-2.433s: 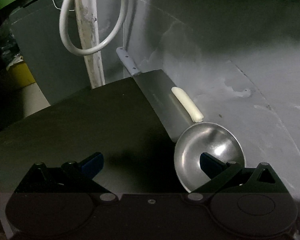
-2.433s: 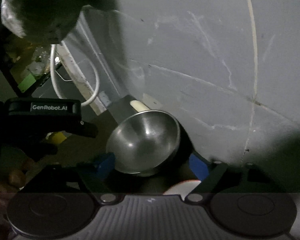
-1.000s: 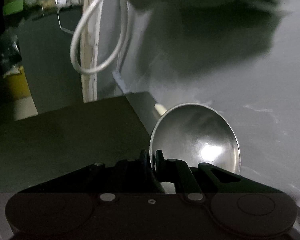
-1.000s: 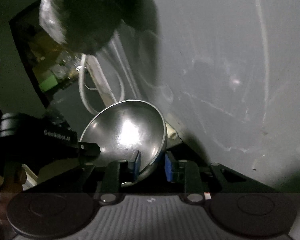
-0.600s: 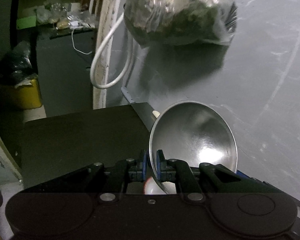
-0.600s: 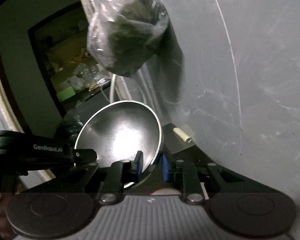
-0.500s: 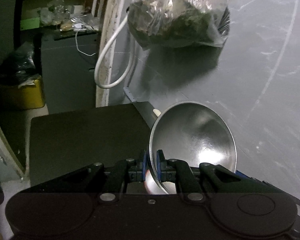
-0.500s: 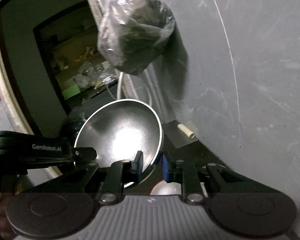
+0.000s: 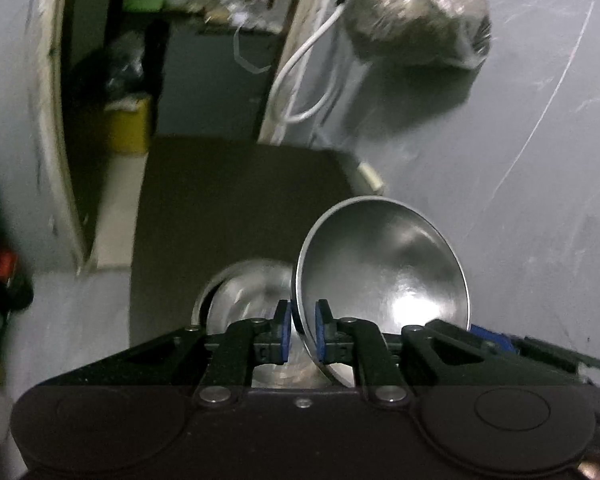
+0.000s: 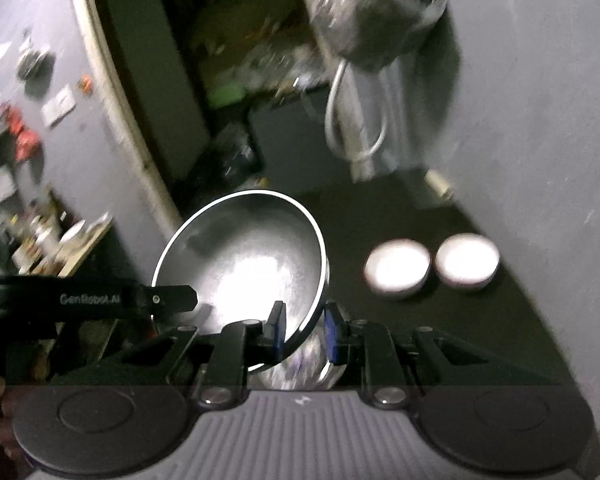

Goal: Organize plates and bowls
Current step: 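Carry the saucepan beside the steel basin, lower it, open the left gripper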

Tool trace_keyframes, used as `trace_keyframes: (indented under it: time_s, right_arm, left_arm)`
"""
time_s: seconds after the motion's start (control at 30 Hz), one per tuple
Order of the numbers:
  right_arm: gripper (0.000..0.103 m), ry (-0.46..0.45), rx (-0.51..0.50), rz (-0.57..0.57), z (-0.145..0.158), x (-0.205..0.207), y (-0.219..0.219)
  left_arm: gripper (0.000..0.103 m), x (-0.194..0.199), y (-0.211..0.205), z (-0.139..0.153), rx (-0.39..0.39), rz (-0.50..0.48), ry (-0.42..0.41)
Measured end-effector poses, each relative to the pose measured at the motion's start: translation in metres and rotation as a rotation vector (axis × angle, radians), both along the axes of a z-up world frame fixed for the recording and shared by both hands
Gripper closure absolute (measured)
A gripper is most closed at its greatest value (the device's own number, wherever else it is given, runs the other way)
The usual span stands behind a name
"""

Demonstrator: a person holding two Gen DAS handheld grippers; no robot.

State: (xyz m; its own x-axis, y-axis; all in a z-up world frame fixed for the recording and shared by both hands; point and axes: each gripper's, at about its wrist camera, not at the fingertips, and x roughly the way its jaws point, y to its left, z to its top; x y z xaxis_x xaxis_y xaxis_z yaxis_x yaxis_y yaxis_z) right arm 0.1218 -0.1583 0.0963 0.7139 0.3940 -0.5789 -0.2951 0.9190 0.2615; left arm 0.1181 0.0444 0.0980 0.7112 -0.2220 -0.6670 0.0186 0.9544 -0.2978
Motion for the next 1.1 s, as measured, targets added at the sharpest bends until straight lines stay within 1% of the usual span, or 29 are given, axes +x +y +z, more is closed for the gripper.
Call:
trace_keyframes:
  time_s: [0.1, 0.2, 0.27, 0.37, 0.47, 0.6, 0.73, 0.87, 1.0, 1.1]
  right_arm:
    - [0.081, 0.06, -0.028, 0.057, -0.012, -0.011, 0.005]
    - [0.08, 0.125, -0.07, 0.108, -0.028, -0.028, 0.014]
    - [0.08, 0.183, -0.082, 0.125, -0.04, -0.034, 0.018]
    - [0.08, 0.266, -0.084, 0.14, -0.053, -0.04, 0.023]
    - [0.08, 0.292, -0.108, 0.155, -0.061, -0.047, 0.029]
    - [0.08, 0.32, -0.126, 0.164, -0.064, -0.049, 0.034]
    - [0.08, 0.363, -0.144, 0.171, -0.071, -0.045, 0.038]
    - [0.08, 0.406, -0.165, 0.185, -0.077, -0.039, 0.041]
    - [0.08, 0.426, -0.173, 0.192, -0.081, -0.033, 0.043]
    - [0.08, 0.448, -0.168, 0.188, -0.086, -0.025, 0.043]
  left_arm:
    - [0.09, -0.02, 0.009, -0.018, -0.031, 0.034, 0.067]
    - [0.09, -0.038, 0.017, -0.032, -0.05, 0.057, 0.11]
    - [0.09, -0.05, 0.02, -0.04, -0.048, 0.06, 0.13]
    - [0.089, -0.059, 0.022, -0.049, -0.026, 0.058, 0.167]
    - [0.089, -0.065, 0.027, -0.06, -0.028, 0.068, 0.208]
    - [0.089, -0.07, 0.032, -0.073, -0.04, 0.074, 0.255]
    - [0.089, -0.07, 0.033, -0.085, -0.054, 0.086, 0.317]
    - [0.089, -0.066, 0.033, -0.094, -0.043, 0.092, 0.379]
    - [0.089, -0.062, 0.035, -0.1, -0.049, 0.105, 0.407]
    - [0.089, -0.057, 0.035, -0.103, -0.045, 0.115, 0.414]
